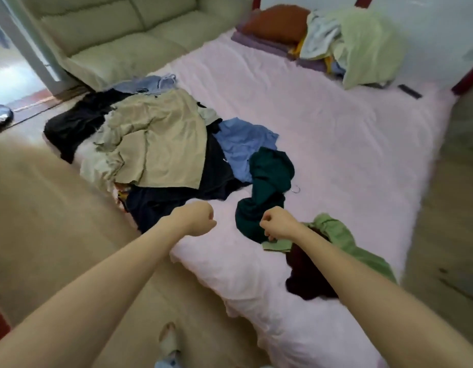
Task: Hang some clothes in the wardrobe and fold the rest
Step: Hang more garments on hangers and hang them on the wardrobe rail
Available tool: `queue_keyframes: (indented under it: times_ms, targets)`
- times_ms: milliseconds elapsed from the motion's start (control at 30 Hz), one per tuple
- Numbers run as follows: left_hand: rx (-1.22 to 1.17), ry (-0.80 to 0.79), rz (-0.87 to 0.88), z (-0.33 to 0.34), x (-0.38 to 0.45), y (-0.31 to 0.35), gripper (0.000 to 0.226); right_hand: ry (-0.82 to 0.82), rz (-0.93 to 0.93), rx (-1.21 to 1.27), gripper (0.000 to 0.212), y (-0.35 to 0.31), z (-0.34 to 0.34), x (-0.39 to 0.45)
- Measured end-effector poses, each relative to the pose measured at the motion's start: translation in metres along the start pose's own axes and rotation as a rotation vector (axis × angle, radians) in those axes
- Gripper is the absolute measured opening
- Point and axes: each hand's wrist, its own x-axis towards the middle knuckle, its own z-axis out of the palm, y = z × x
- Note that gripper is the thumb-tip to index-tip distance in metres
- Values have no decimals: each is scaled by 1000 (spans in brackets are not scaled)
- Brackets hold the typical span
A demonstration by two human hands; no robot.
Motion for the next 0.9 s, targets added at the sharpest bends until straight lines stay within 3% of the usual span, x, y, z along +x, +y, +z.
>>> queue_keyframes:
  times_ms: [100,233,400,500,633,700,800,900]
  targets:
    - [28,-23,129,-15,47,3,27,122,150,142,25,11,-1,13]
    - [18,-48,220,-28,101,16,32,207,263,235,19,33,5,33]
    - [52,-35,228,-9,197,44,13,299,424,385,22,93,2,106]
    - [20,-51,213,0,239,55,22,335,481,478,25,118,-3,153]
    - [-180,41,204,12,320,82,37,432,570,628,22,149,-16,223]
    - [-354,84,167,19,359,99,47,462,563,742,31,163,-22,257]
    - [-699,57,30,33,399,121,57,443,484,925,53,166,-22,293]
    - [-946,-17,-107,51,432,123,83,372,396,1068,52,152,-10,316]
